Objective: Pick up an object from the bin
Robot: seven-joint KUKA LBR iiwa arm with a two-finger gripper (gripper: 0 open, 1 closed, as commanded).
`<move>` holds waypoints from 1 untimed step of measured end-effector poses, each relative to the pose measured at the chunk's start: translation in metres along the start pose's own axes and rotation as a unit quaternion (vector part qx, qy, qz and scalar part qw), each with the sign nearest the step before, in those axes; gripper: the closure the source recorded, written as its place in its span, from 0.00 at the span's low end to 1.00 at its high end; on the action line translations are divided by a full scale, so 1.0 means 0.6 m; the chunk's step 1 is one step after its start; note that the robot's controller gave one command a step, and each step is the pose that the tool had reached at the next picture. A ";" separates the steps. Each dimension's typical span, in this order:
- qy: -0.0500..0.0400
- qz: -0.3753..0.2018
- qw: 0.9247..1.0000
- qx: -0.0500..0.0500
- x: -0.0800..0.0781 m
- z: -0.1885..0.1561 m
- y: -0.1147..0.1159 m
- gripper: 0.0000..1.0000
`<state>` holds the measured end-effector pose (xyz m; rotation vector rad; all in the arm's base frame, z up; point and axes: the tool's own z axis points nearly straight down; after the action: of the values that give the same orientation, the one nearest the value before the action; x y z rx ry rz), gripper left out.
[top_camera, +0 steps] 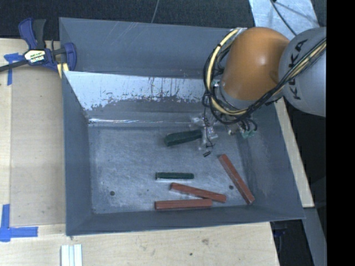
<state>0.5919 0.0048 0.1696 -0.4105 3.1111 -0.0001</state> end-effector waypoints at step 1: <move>0.004 -0.008 1.000 -0.001 0.017 -0.073 0.017 1.00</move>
Offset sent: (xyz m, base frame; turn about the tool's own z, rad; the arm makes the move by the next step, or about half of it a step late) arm 0.0198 0.0058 0.1254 0.0116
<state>0.5793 0.0120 0.2134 -0.4371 3.1159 0.0013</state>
